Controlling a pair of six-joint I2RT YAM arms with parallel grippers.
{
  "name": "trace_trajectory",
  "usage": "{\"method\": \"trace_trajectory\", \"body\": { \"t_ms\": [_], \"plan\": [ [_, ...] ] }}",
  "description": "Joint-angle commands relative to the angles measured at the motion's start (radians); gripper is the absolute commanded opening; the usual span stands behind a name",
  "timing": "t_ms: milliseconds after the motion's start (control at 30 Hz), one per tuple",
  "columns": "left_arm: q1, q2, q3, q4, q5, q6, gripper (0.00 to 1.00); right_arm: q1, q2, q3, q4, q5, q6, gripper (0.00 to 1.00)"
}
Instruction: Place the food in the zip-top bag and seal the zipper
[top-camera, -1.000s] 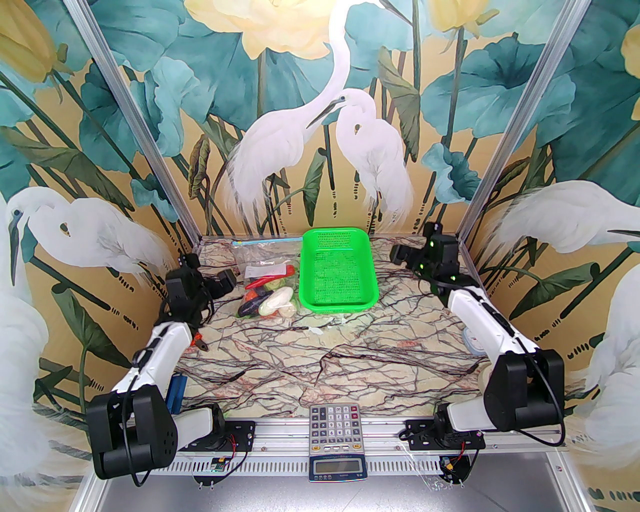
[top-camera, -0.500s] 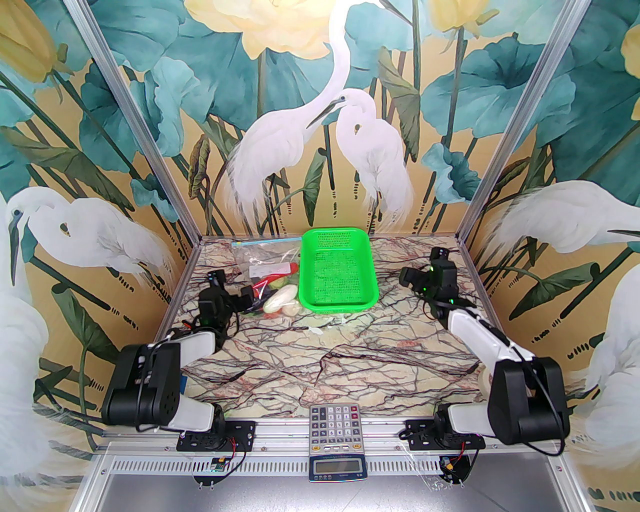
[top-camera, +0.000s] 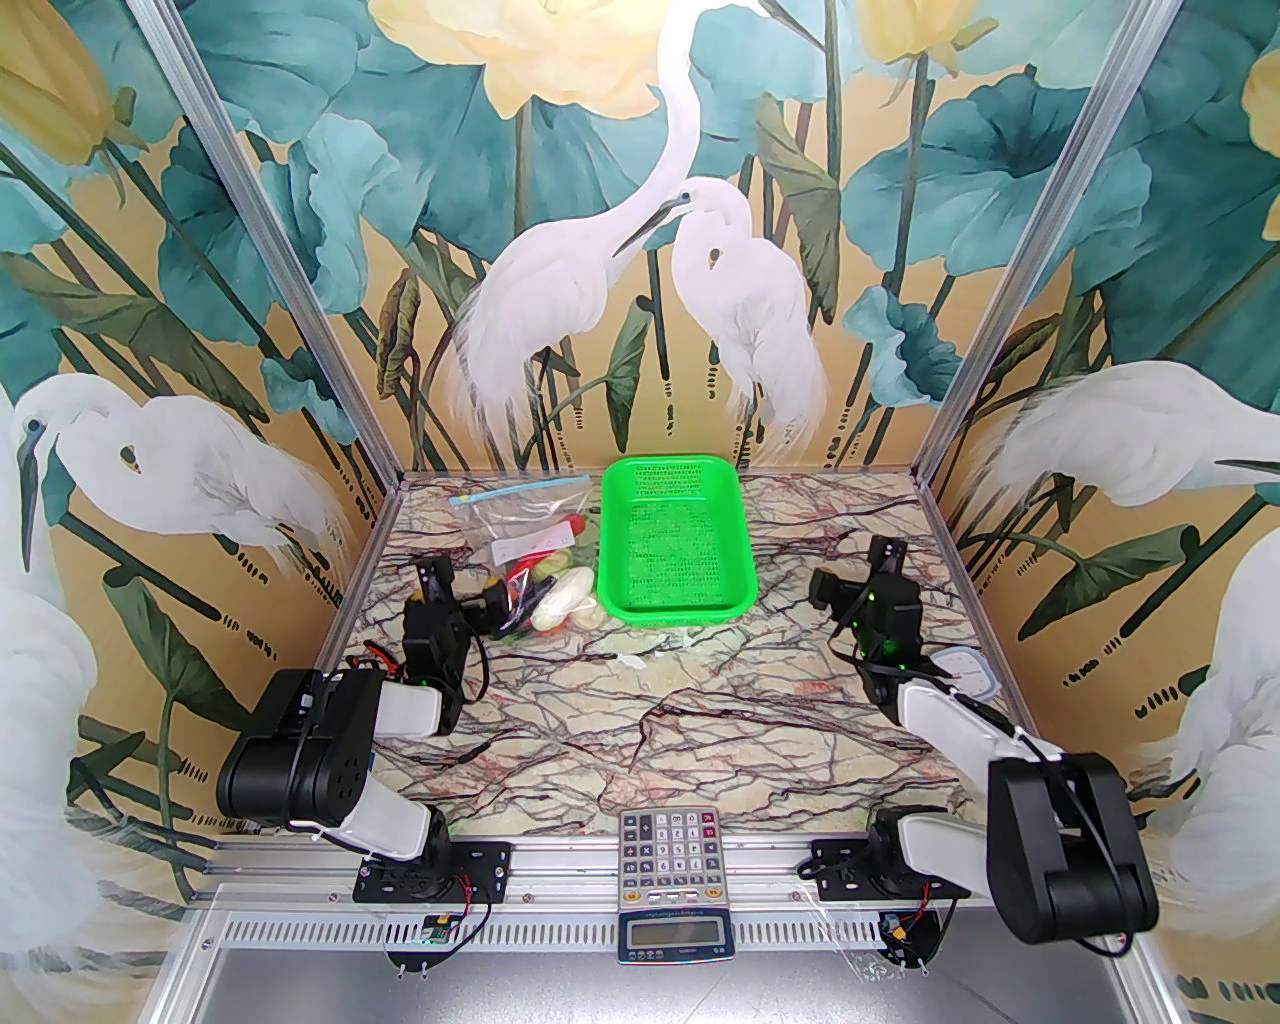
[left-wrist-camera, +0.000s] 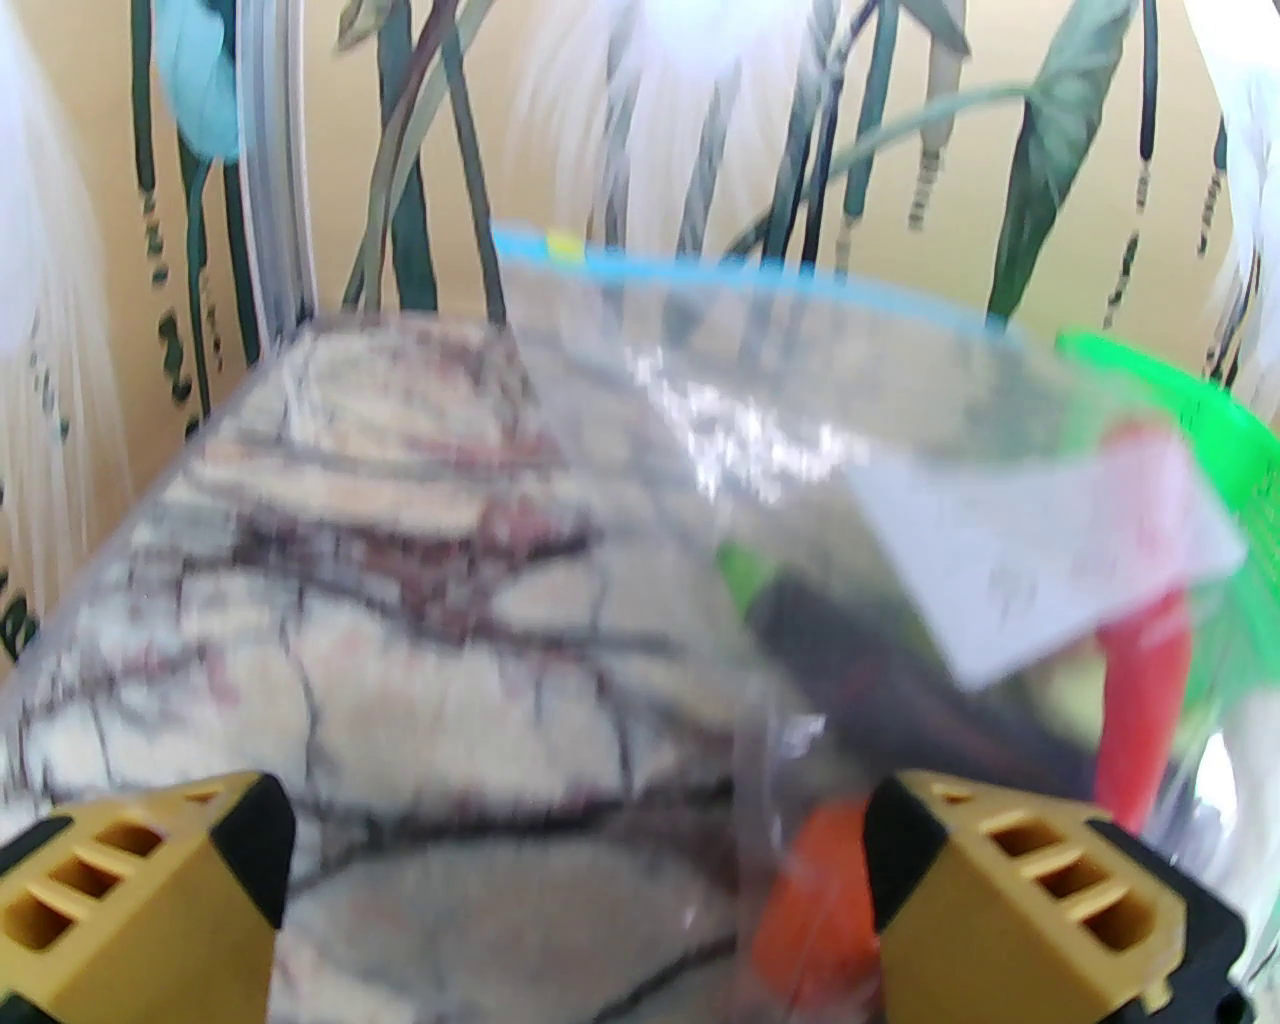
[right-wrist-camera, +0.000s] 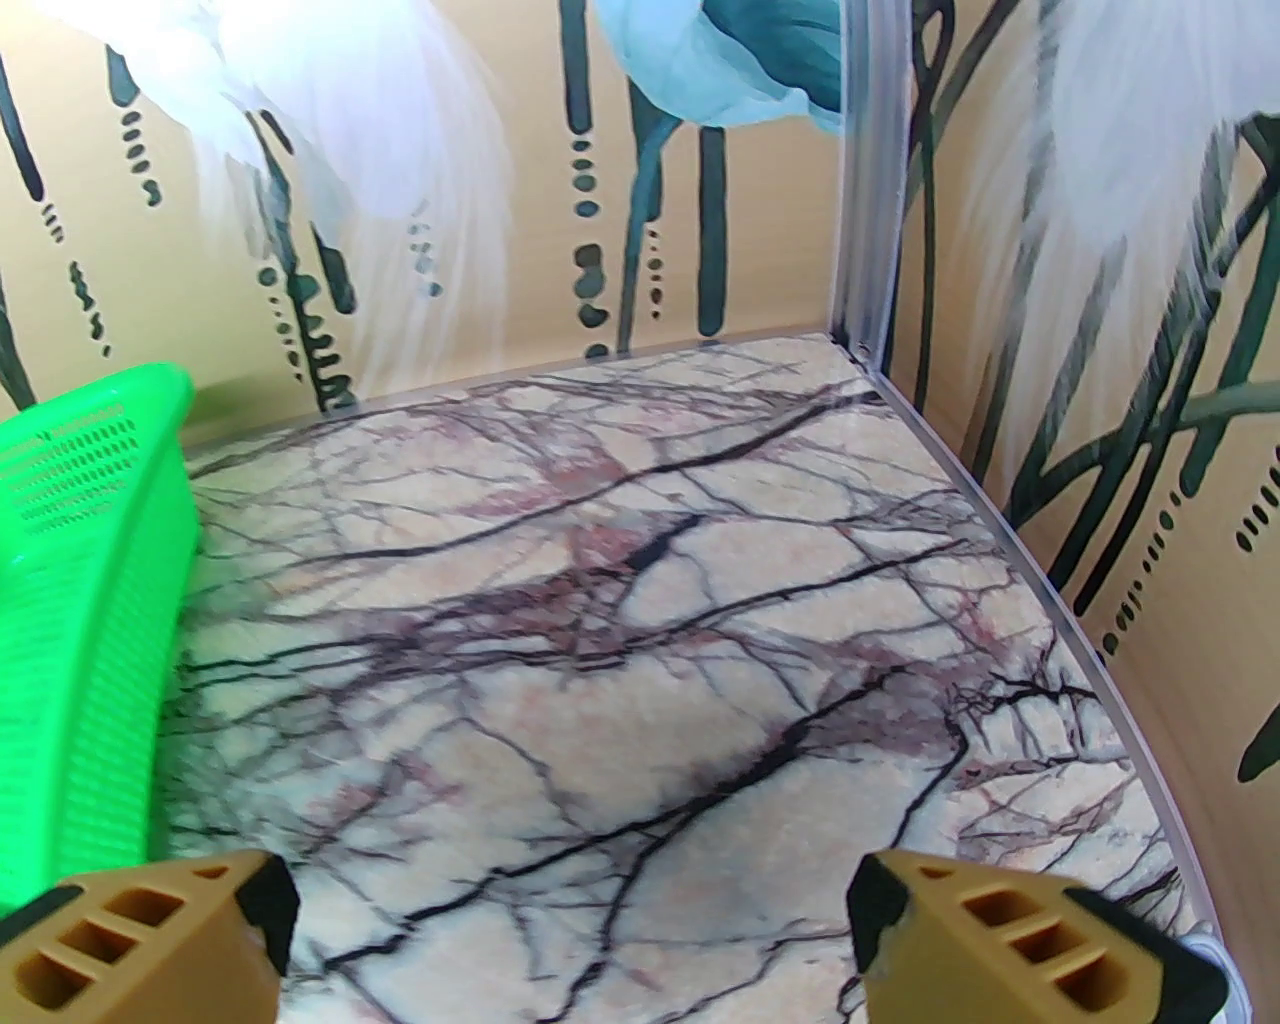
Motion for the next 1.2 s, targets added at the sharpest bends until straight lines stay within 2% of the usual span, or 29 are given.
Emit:
{"method": "trace_trajectory", "body": {
  "t_ms": [0,133,367,433,1167],
  "plan": [
    [-0.003,0.009,0.006,-0.024,-0.005,0.016,1.0,-0.016,0.047,-0.032,0.143,0.024,-0.03,0.99],
    [-0.003,0.007,0.007,-0.032,-0.004,0.014,0.99,-0.049,0.084,-0.052,0.263,-0.049,-0.086,0.99],
    [-0.003,0.007,0.007,-0.031,-0.003,0.015,1.0,-0.079,0.254,-0.084,0.481,-0.099,-0.07,0.99],
    [-0.002,0.007,0.008,-0.032,-0.003,0.015,1.0,-0.08,0.244,-0.062,0.422,-0.104,-0.073,0.99],
    [0.012,0.005,0.011,-0.041,0.026,0.009,1.0,-0.064,0.251,-0.053,0.412,-0.075,-0.085,0.99]
  ]
}}
